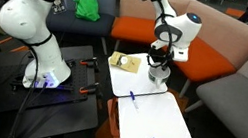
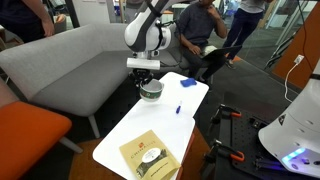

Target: Move the mug to the table on the left

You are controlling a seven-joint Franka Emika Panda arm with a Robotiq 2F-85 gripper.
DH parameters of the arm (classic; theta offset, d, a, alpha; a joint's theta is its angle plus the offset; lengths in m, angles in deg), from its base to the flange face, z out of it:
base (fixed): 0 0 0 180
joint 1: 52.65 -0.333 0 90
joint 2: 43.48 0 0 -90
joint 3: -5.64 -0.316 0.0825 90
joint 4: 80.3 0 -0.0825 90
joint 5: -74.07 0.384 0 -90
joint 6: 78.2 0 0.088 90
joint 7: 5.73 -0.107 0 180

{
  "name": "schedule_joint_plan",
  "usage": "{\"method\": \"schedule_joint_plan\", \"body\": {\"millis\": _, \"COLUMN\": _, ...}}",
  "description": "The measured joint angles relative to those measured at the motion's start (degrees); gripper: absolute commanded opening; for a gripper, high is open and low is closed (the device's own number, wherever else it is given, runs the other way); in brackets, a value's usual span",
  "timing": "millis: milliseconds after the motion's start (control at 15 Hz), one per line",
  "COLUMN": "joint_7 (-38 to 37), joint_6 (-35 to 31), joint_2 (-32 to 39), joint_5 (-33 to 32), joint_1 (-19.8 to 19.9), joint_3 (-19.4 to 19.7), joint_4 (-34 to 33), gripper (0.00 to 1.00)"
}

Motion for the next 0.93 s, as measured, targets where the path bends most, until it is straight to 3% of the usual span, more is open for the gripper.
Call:
{"method": "schedule_joint_plan", "body": {"millis": 533, "joint_7": -8.1, "joint_6": -11.9, "joint_2": -0.3, "joint_5": -0.9, "joint_1": -9.8, "joint_3": 1.8, "joint_4": 11.4, "gripper": 0.03}}
{"method": "schedule_joint_plan", "body": {"millis": 933, "joint_7": -13.7, "joint_6": -18.4, "joint_2": -0.4, "joint_5": -0.5, "joint_1": -14.5, "joint_3": 1.5, "joint_4": 20.2, "gripper": 0.03}}
